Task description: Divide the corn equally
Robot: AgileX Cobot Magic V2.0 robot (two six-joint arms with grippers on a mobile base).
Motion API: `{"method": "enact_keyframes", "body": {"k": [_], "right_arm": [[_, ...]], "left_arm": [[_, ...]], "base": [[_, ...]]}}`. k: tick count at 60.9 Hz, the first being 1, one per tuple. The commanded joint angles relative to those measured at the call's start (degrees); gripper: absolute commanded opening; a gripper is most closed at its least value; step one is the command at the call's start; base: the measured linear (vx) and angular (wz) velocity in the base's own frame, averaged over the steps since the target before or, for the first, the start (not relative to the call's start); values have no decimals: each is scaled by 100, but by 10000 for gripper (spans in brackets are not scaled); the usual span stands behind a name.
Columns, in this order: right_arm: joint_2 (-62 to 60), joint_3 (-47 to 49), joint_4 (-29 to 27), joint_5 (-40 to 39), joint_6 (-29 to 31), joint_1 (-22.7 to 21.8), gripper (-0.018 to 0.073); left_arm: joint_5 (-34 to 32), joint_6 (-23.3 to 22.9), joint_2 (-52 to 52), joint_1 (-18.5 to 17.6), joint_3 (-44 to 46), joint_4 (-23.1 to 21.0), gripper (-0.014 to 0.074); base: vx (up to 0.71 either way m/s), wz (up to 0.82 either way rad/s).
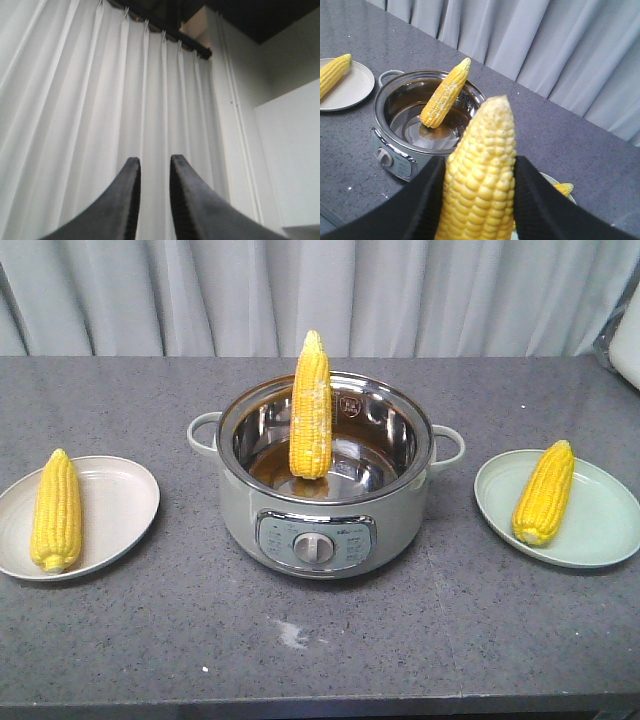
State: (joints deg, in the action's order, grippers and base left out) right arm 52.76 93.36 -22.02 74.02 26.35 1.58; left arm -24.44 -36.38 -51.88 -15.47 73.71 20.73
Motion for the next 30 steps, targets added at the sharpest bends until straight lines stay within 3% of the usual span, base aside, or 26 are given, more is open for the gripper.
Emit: {"method": "enact_keyframes", "body": {"k": [1,12,20,26,30], "right_arm": [[4,94,-118,-52,36,-40,-1],[4,94,-124,-52,36,-40,-1],[4,94,-124,-52,36,-40,-1],[4,94,-124,-52,36,-40,-1],[4,94,-124,-52,36,-40,-1]], "left_arm": [[535,792,72,-462,158,-442,145],[1739,1712,78,-1237,158,-697,145],[2224,2487,-23,-1692,158,-1376,145],[2569,3048,-180,-1862,158,-1631,145],[2839,3028,-275,-1874,158,-1617,145]], "base": [[0,0],[0,0],[0,0],[0,0],[0,0]]}}
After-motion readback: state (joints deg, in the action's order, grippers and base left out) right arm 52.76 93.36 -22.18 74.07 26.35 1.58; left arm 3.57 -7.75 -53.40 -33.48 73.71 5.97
